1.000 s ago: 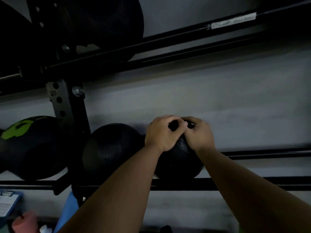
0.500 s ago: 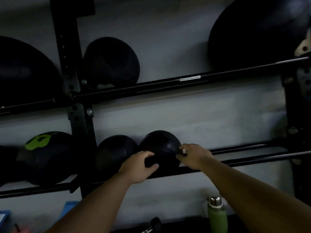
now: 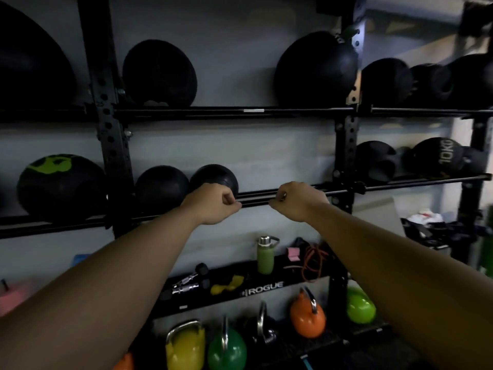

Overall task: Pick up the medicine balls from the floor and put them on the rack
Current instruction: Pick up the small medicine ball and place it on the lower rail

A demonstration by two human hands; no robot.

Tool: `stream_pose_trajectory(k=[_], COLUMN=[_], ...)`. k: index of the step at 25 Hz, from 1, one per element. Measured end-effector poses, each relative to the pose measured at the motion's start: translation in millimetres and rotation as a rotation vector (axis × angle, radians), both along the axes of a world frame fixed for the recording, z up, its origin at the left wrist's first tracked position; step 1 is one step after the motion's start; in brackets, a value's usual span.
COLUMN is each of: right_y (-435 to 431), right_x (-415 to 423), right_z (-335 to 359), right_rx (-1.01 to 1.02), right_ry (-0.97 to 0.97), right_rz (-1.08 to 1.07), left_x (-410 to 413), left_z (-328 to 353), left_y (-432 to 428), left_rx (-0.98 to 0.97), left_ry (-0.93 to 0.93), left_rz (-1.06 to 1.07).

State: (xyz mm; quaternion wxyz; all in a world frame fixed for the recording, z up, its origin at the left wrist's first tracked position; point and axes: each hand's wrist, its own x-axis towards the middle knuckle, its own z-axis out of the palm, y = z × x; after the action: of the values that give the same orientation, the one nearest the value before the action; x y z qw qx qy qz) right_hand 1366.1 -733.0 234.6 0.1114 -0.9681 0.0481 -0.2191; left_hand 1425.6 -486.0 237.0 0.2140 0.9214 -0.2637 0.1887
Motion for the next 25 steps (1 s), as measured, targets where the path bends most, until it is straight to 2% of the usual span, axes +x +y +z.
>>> stream_pose_trajectory(k=[5, 10, 16, 19, 25], right_y=[-37.7, -104.0, -235.0, -300.3, -357.8], right_x=[-103.6, -211.9, -366.9, -439.3, -533.7], right_z=[-16.0, -41.9, -127.8, -176.5, -277.5], right_rx=[0.020, 0.188, 0.131, 0.117, 0.263], right_ry=[0.002, 0.004, 0.114, 0.220, 0.400], right_rz=[-0.059, -0.052, -0.155, -0.231, -0.332], left_x=[-89.2, -198.4, -333.0, -397.2, -480.5], left_z=[-2.0, -26.5, -121.8, -177.6, -265.0], left_y=[-51.3, -131.4, -275.5, -337.2, -415.3], left_rx=[-0.011, -0.025, -0.022, 0.051, 0.191], left_ry=[0.052, 0.128, 0.220, 0.304, 0.487], left_rz=[-0.112, -0.181, -0.274, -0.301, -0.389])
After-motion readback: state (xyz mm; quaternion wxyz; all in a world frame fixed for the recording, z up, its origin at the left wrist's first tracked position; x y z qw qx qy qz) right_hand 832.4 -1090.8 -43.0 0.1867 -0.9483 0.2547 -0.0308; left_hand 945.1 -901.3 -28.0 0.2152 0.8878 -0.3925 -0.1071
